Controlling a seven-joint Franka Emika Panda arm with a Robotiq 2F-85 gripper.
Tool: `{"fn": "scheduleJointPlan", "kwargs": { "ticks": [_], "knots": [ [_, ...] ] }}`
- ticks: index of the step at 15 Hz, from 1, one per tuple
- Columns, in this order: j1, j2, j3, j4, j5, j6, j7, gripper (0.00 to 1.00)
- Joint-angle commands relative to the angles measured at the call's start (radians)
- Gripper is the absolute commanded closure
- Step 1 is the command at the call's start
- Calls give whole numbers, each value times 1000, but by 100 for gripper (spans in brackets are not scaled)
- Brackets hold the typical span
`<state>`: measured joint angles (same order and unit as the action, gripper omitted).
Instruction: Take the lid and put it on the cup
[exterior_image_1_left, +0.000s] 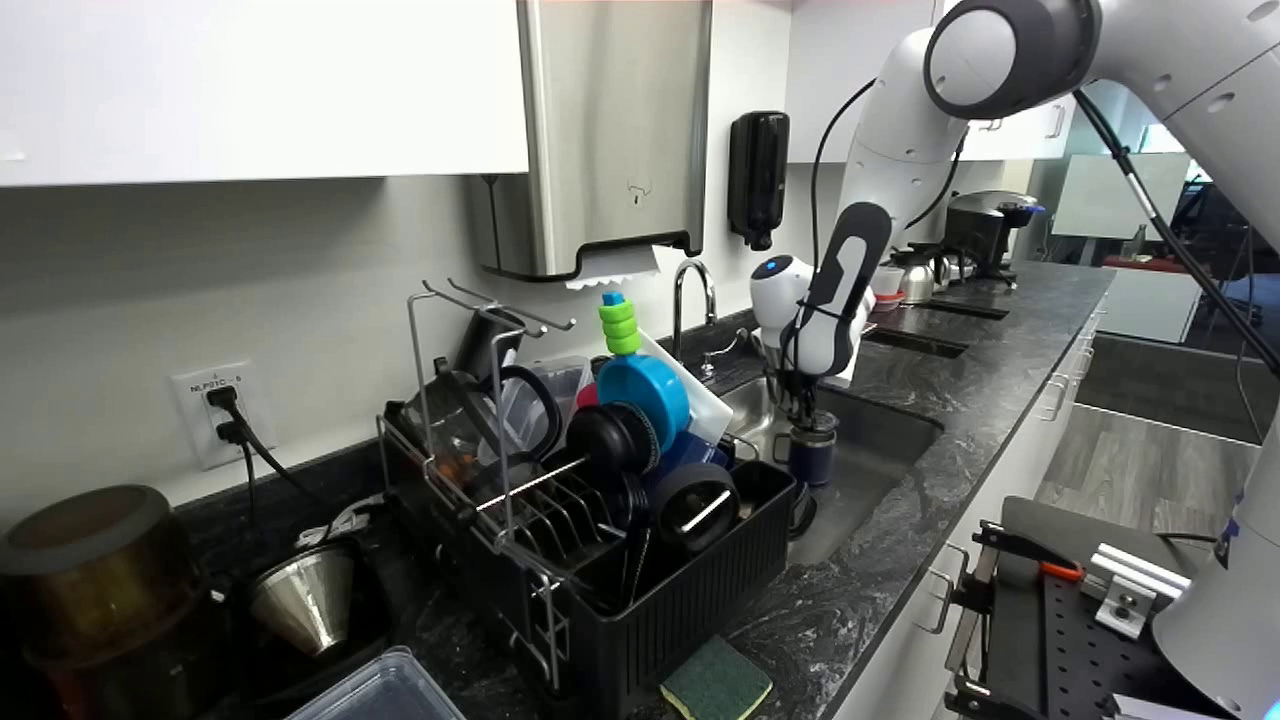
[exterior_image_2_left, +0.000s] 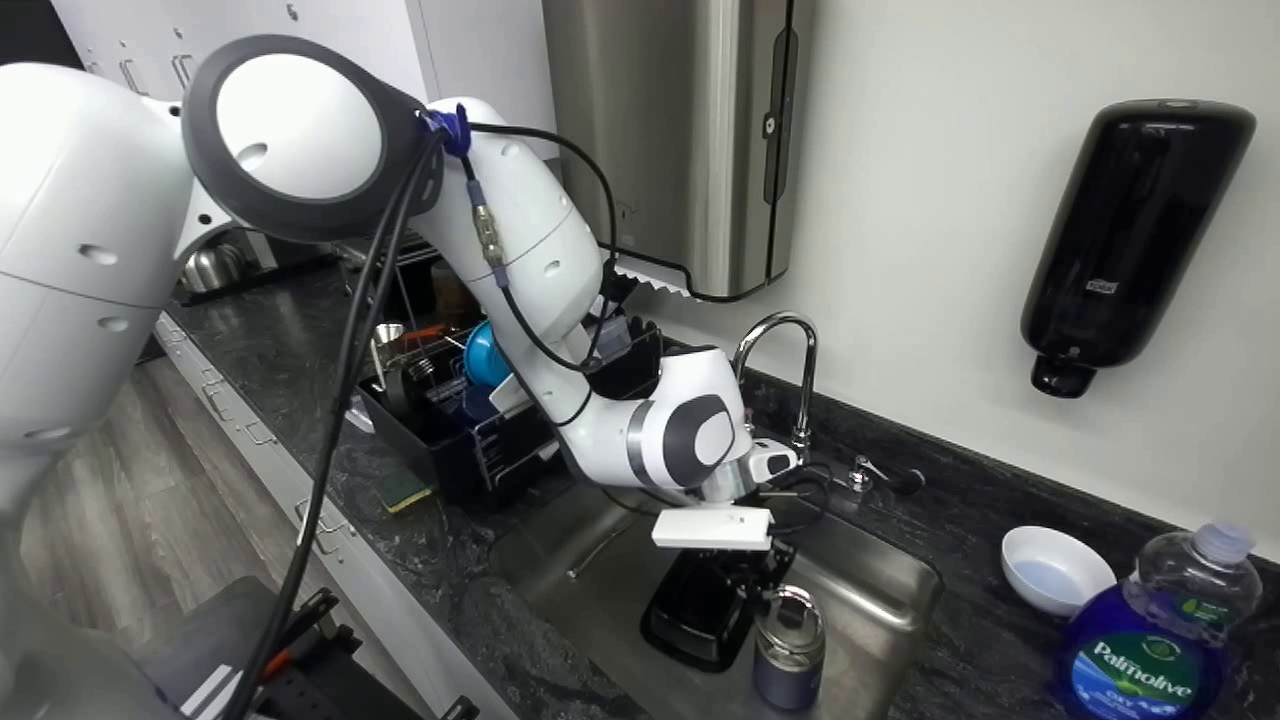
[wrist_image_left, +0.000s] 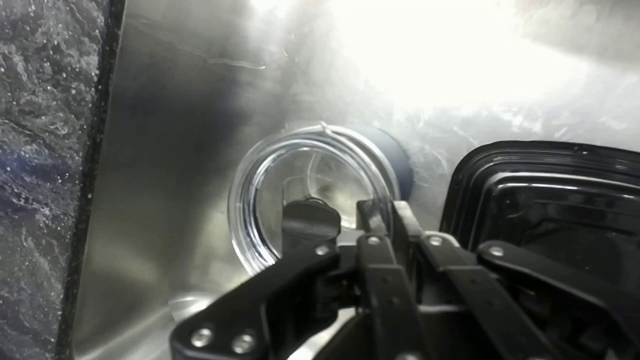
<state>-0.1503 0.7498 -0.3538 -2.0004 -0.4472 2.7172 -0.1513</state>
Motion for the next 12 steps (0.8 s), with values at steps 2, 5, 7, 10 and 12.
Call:
{"fn": "scheduleJointPlan", "kwargs": {
  "ticks": [2,5,7,10,12],
  "knots": [
    [-3,18,-7,13,-17,14,-10,97],
    [-6,32,-4,18,-15,16,-13,97],
    [-3,45,-5,23,-17,23,-12,97],
    [0,58,-8,30,-20,33,-12,97],
    [2,66,-11,35,-23,41,-13,97]
  ]
}}
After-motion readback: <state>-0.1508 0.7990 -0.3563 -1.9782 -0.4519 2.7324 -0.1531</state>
